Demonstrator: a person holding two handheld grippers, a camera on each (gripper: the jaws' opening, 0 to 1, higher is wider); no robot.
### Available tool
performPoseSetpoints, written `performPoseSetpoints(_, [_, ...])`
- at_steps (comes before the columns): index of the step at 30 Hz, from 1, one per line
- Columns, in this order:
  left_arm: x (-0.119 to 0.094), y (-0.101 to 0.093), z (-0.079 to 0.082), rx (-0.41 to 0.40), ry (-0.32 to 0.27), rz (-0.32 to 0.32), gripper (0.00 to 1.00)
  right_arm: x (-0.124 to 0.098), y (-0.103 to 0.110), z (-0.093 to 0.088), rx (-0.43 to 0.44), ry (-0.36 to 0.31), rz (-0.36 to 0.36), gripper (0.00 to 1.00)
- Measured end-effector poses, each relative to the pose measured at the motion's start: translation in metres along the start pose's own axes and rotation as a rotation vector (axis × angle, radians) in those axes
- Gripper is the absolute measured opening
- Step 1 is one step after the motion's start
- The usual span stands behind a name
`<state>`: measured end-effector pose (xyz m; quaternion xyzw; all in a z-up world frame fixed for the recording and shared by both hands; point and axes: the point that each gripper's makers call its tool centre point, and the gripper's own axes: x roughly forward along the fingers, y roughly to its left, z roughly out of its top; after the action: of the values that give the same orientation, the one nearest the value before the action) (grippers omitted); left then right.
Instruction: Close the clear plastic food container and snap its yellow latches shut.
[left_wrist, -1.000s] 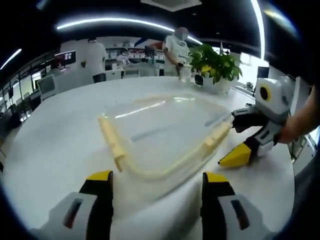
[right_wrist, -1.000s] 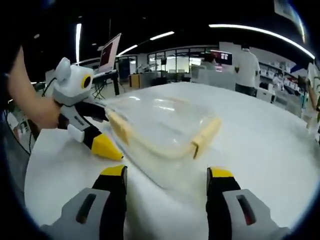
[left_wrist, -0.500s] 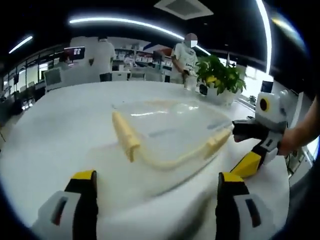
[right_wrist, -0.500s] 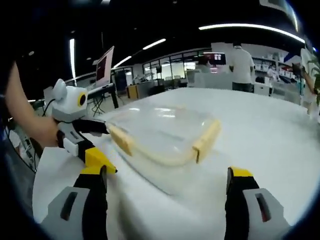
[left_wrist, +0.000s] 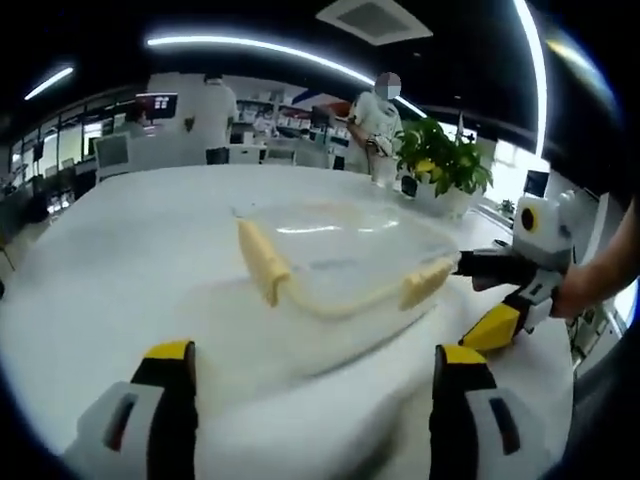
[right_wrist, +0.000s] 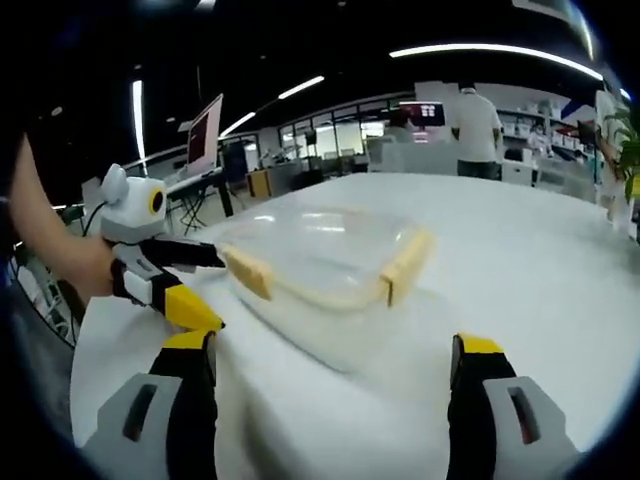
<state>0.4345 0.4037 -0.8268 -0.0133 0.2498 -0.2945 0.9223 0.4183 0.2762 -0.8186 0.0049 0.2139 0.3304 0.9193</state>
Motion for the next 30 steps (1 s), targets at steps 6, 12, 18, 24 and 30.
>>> performPoseSetpoints(6, [-0.006,-0.001,-0.004,0.003,0.007,0.002,0.94,-0.006,0.0,-0.001,0.01,-0.001,-0.013,0.95])
performPoseSetpoints(12, [-0.015,0.003,-0.006,-0.007,0.003,0.021,0.93,-0.014,-0.002,-0.001,0.009,0.002,-0.031,0.92])
performPoseSetpoints(18, [-0.027,0.009,-0.004,-0.009,-0.007,0.041,0.91,-0.027,-0.005,0.0,0.014,0.005,-0.066,0.89])
performPoseSetpoints(24, [-0.042,0.015,-0.007,-0.008,-0.008,0.058,0.88,-0.04,-0.008,-0.002,0.02,0.01,-0.103,0.87])
performPoseSetpoints(30, [-0.06,0.021,-0.014,-0.028,-0.007,0.077,0.88,-0.057,-0.007,0.0,0.025,0.005,-0.11,0.87])
